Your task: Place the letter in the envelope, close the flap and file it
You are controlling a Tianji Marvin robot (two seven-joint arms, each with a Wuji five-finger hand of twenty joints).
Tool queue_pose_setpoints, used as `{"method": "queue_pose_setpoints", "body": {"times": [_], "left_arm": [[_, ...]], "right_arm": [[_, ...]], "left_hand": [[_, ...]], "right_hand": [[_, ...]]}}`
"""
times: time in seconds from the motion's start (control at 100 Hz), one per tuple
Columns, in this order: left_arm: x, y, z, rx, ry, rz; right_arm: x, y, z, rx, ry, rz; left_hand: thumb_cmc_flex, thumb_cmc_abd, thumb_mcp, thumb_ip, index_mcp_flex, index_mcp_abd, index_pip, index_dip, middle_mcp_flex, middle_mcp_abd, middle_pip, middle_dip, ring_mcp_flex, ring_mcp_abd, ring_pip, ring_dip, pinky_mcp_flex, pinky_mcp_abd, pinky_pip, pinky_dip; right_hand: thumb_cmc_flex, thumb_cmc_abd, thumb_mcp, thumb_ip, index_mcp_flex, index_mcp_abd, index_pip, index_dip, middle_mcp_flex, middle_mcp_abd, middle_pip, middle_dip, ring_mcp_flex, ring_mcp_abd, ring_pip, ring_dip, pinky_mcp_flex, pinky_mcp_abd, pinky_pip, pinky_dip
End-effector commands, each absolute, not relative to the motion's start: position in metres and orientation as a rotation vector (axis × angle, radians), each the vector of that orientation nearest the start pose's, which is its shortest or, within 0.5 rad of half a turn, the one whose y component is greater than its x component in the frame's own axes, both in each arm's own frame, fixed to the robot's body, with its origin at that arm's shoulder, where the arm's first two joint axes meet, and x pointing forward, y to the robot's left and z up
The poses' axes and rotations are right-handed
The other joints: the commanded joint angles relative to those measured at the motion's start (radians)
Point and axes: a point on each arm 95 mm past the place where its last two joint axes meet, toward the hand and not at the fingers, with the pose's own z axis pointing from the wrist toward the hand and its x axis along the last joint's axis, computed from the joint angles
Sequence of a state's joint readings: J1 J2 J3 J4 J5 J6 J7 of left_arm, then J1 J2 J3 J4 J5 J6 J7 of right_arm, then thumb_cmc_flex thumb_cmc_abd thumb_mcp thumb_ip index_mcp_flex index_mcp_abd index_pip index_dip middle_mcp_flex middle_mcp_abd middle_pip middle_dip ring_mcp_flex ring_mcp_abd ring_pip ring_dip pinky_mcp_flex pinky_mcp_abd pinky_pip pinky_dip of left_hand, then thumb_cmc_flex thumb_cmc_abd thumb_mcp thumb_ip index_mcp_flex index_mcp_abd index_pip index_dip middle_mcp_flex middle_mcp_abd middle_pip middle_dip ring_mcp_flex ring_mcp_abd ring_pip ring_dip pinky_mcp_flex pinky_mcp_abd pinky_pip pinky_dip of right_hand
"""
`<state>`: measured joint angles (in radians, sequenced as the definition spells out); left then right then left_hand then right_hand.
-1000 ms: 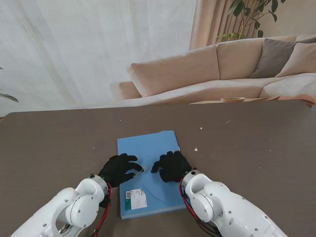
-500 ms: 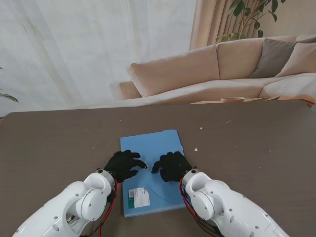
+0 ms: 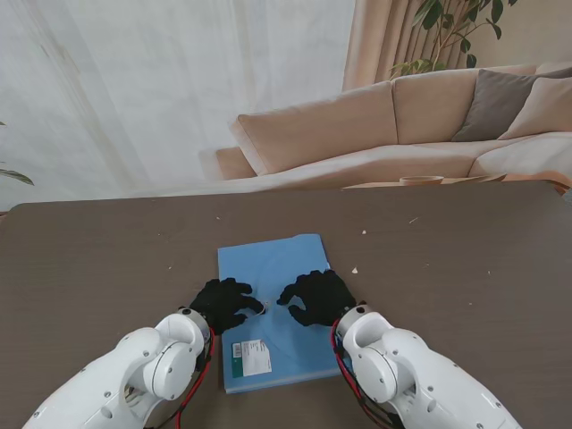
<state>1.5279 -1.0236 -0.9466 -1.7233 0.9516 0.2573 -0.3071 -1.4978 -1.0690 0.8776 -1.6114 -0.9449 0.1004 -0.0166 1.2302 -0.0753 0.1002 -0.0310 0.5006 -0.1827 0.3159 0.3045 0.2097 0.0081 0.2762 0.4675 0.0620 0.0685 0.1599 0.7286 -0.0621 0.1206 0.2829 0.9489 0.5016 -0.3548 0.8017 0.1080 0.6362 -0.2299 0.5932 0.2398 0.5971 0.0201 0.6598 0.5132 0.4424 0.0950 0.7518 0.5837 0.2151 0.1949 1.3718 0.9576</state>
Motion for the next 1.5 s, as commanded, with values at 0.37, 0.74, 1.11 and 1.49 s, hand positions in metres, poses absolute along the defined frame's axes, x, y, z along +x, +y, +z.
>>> {"method": "queue_pose_setpoints", "body": {"times": [0.37,0.74,1.11,1.49], "left_arm": [[0.357,-0.065,-0.358,-1.428,1.855,-1.204],[0.358,-0.065,-0.352,-1.442,1.841,-1.241],[0.360,-0.074,-0.348,-1.428,1.846,-1.258],[0.362,-0.082,-0.347,-1.390,1.805,-1.253]], "right_arm": [[0.358,0.066,-0.359,1.344,1.652,1.344],[0.366,0.066,-0.386,1.384,1.810,1.350],[0.369,0.068,-0.388,1.354,1.877,1.332],[0.369,0.069,-0.388,1.360,1.870,1.346]], "left_hand": [[0.060,0.063,-0.027,0.017,0.008,0.003,0.003,0.014,-0.025,-0.021,-0.025,0.005,-0.031,-0.025,-0.018,0.009,-0.013,-0.029,-0.021,0.012],[0.060,0.061,-0.037,0.018,-0.020,-0.008,-0.010,0.009,-0.024,-0.021,-0.023,0.007,-0.029,-0.023,-0.015,0.012,-0.010,-0.027,-0.019,0.013],[0.043,0.055,-0.052,0.022,-0.146,-0.056,-0.069,-0.026,-0.026,-0.022,-0.029,0.005,-0.026,-0.021,-0.007,0.013,-0.005,-0.026,-0.018,0.013],[0.036,0.053,-0.055,0.022,-0.181,0.011,-0.072,-0.072,-0.026,-0.005,-0.014,0.017,-0.023,-0.014,0.015,0.020,0.004,-0.015,-0.011,0.020]], "right_hand": [[-0.045,0.050,-0.169,-0.006,-0.272,0.094,-0.185,0.093,-0.258,0.039,-0.159,-0.192,-0.019,0.146,-0.316,-0.170,-0.021,0.129,-0.221,-0.120],[-0.021,0.006,-0.081,-0.002,-0.027,0.081,-0.078,0.122,-0.082,0.071,-0.092,-0.201,0.167,0.105,-0.243,-0.162,0.146,0.080,-0.175,-0.178],[-0.010,-0.049,-0.022,-0.090,0.008,0.036,-0.003,0.038,-0.070,0.042,-0.105,-0.197,0.145,0.060,-0.268,-0.178,0.112,0.058,-0.178,-0.207],[-0.009,-0.049,-0.019,-0.090,0.003,0.026,0.008,0.025,-0.062,0.041,-0.110,-0.193,0.147,0.061,-0.280,-0.184,0.112,0.062,-0.185,-0.207]]}}
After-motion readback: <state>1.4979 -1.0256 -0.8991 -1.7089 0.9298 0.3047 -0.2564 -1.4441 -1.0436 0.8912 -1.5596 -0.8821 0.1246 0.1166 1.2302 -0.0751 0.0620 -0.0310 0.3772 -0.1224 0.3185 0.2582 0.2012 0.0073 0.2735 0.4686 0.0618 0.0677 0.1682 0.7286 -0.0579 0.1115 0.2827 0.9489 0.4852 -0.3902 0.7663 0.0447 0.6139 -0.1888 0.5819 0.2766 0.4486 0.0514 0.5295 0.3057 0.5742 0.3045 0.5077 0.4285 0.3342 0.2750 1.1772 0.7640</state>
